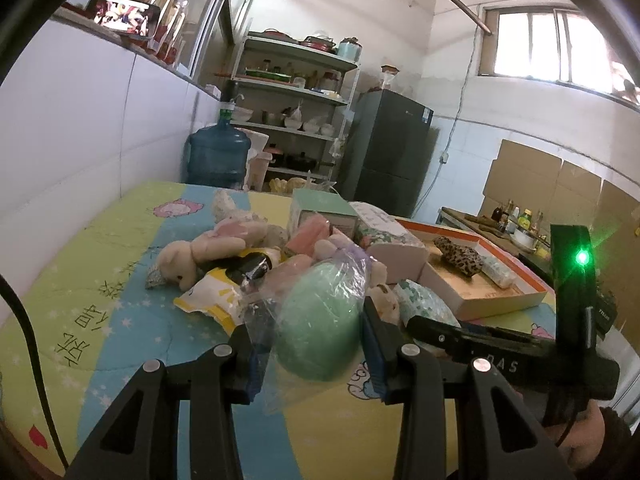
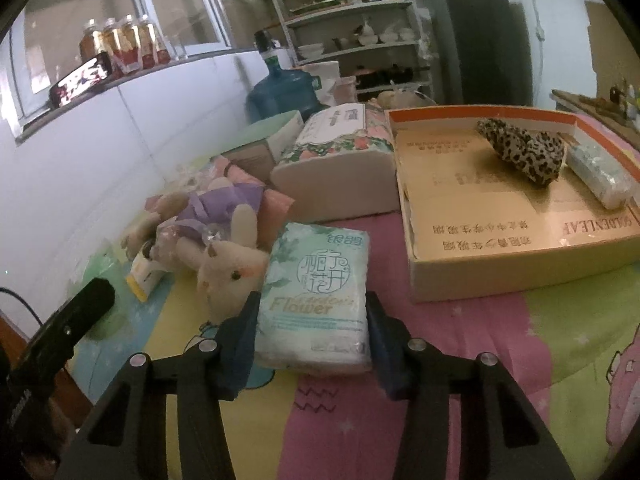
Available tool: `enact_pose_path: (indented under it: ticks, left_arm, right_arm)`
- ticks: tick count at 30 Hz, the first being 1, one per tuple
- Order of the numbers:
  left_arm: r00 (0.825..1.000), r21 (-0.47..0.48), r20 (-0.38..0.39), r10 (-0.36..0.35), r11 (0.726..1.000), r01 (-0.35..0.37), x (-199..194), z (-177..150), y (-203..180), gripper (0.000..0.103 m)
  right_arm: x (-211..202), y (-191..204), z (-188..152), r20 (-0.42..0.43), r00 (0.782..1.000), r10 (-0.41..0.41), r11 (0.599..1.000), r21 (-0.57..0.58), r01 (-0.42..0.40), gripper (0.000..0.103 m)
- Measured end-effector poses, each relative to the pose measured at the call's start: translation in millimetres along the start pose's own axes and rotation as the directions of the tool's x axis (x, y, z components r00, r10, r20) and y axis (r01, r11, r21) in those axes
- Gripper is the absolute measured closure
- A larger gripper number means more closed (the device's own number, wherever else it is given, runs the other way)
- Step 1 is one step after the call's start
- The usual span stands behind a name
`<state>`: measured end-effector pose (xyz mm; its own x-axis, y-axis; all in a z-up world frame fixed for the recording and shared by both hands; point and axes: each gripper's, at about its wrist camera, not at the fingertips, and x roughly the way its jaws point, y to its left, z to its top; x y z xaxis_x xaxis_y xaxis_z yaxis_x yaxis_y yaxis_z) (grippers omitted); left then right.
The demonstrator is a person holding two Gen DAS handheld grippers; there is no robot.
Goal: Organize soft objects
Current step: 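Carry the green ball and tissue pack into the cardboard tray with both tools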
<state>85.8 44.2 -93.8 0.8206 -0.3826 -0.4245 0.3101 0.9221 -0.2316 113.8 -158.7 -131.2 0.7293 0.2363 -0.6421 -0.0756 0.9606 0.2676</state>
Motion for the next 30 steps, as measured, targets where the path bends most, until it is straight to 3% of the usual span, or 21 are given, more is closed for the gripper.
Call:
enact_pose_path:
  ticks: [12, 30]
  left_arm:
    - [1.0, 0.01, 0.031, 0.002, 1.0, -0.003, -10.4, 15.4, -32.9, 0.061]
    - [0.991, 0.067, 0.004, -0.134, 0.989, 0.133, 24.1, 42.8, -127.5, 0.061]
  right_arm:
    - [-51.6, -6.3, 2.3, 0.124, 0.992, 0.029, 0.999, -0.021, -0.027, 0.054]
    - [-118.2, -78.6, 12.4, 0.279, 0.959, -0.049, 0.995, 0.095, 0.024, 0.054]
